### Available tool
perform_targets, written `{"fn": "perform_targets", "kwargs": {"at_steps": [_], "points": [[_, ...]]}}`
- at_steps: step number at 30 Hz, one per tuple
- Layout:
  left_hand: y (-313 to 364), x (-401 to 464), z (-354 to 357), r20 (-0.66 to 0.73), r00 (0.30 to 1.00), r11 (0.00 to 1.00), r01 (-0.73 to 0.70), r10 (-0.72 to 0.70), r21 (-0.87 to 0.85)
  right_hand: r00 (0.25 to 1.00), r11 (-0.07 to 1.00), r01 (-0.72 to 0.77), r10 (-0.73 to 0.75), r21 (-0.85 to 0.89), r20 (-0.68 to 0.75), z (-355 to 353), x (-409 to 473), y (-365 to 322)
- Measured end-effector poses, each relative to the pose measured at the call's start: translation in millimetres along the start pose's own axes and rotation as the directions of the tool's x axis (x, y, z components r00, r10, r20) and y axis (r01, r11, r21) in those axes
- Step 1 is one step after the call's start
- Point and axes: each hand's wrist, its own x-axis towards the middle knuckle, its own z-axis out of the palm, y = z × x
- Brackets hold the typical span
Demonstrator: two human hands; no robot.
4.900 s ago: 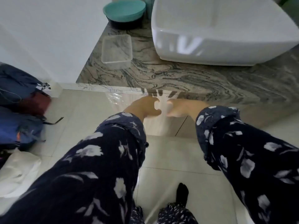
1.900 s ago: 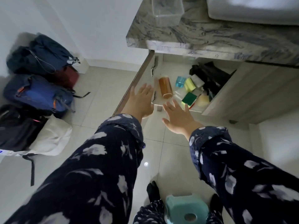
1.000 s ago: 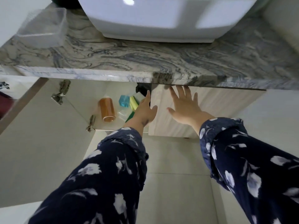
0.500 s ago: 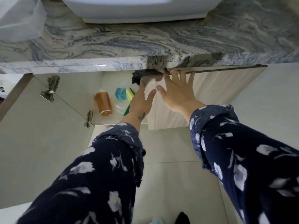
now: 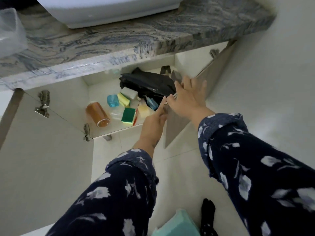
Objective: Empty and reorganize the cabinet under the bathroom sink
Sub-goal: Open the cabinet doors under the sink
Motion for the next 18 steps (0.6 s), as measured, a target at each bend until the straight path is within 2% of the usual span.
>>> {"fn": "perform_targets", "kwargs": {"at_steps": [6, 9, 13, 18], "points": [[43.3, -22.7, 28.3, 0.169, 0.972, 0.986, -0.166, 0.161, 0.014, 0.997, 0.995, -0.056, 0.051, 0.086, 0.057, 4.3, -53.6, 36.2], [55.5, -27.3, 52.4, 0.234, 0.952, 0.978, -0.209, 0.2, 0.016, 0.99, 0.997, -0.066, 0.061, 0.029, 0.128, 1.6, -72.4, 60.0], [78.2, -33.9, 86.1, 0.368, 0.917, 0.988, -0.146, 0.154, -0.049, 0.982, 0.998, -0.049, 0.053, -0.027, 0.184, -3.8, -91.6, 98.4], [103.1, -33.8, 133.5, 0.456, 0.887, 0.984, -0.139, 0.076, 0.107, 0.973, 0.999, -0.044, 0.045, -0.009, 0.228, -8.7, -112.1, 149.0]]}}
